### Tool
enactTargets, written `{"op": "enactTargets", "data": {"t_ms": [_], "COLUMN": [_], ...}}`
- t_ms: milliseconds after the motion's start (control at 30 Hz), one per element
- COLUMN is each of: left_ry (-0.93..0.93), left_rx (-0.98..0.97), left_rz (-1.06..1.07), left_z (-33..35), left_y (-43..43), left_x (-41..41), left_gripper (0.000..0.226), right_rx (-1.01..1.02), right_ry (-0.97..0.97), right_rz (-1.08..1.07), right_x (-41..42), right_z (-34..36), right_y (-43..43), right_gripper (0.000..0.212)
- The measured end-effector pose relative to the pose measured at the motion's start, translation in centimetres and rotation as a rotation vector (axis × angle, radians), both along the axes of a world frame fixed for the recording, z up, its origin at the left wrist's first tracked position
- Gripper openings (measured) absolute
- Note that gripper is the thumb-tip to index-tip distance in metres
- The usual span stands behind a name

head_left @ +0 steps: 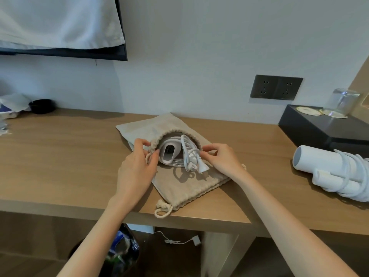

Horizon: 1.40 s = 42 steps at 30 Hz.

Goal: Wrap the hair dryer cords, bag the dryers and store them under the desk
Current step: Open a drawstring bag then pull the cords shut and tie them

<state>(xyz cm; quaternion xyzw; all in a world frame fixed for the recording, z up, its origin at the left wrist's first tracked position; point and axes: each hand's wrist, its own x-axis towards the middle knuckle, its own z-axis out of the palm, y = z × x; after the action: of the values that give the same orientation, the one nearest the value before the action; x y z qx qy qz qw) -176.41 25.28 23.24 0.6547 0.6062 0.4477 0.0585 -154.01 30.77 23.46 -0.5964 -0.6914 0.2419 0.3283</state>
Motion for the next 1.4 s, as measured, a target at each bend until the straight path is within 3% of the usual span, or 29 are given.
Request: {"op": "enactTargets", "data": {"t_ms": [133, 233, 467, 567, 733, 900, 1200, 1400], "left_ry": [-0.013, -0.024, -0.383, -0.497, -0.583, -0.697, -0.853, -0.932], "left_rx": [-0.021, -0.030, -0.012, 0.037, 0.109, 0.064, 0.067, 0.091], "left_rz": [-0.007, -0.041, -0.110, -0.160, -0.240, -0.254, -0.209, -0.215], "left_z": [-0.6, -1.1, 0.8, 2.3, 6.1, 9.5, 10.6, 14.7], "left_y": [0.1, 0.3, 0.6, 1.1, 3.8, 8.1, 10.1, 11.5], "left_x": [0.0, 0.1, 0.6, 0.7, 0.7, 1.8, 4.3, 3.8], "left_gripper": [0.022, 0.015, 0.009, 0.009, 0.014, 0.015, 0.011, 0.011], "right_rx": [-0.019, -0.022, -0.001, -0.045, 0.020, 0.012, 0.043, 0.159], "right_ry": [-0.042, -0.028, 0.341, 0.648, 0.899, 0.946, 0.971, 0.961], "right_rz": [0.043, 0.090, 0.056, 0.000, 0.005, -0.016, -0.104, -0.101], "right_x": [-0.7, -0.9, -2.0, -2.5, -2.4, -1.9, -1.8, -1.1], "right_z": [-0.2, -0.6, 0.1, 1.1, 5.6, 9.3, 9.8, 15.2], "right_y": [0.3, 0.2, -0.9, -1.0, -0.4, 1.7, 2.2, 3.0], "right_gripper": [0.020, 0.021, 0.023, 0.022, 0.021, 0.020, 0.016, 0.019]}}
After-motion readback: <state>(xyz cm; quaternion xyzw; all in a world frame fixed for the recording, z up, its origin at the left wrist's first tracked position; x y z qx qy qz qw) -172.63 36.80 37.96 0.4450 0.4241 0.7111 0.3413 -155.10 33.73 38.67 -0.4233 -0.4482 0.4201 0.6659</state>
